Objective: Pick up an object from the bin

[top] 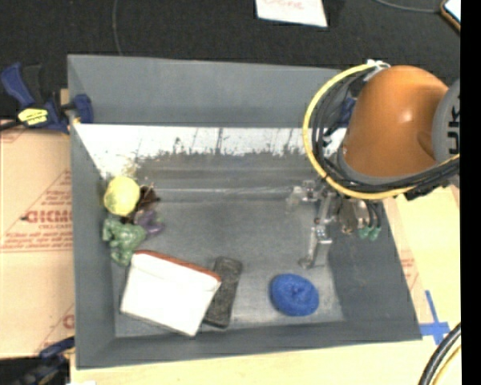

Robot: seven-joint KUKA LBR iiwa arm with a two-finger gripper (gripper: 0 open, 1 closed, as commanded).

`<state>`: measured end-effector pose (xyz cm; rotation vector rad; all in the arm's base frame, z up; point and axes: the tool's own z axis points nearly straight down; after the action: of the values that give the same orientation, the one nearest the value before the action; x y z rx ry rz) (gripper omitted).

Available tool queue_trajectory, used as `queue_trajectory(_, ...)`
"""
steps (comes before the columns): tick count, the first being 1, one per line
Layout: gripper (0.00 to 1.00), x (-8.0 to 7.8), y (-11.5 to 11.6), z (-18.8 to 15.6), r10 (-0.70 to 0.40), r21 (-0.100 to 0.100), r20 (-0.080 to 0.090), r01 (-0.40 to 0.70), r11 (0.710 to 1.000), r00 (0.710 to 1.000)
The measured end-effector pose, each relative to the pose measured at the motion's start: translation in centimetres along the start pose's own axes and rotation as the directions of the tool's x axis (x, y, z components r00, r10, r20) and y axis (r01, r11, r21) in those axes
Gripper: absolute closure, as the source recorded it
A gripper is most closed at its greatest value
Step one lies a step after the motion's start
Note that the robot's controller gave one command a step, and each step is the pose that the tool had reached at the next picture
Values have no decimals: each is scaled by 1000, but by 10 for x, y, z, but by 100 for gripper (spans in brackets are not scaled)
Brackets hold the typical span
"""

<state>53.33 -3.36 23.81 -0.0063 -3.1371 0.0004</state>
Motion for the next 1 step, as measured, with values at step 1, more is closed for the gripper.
queue_trajectory(1, 0, -1, 0, -5, -1, 1, 8, 1, 1000, 1000)
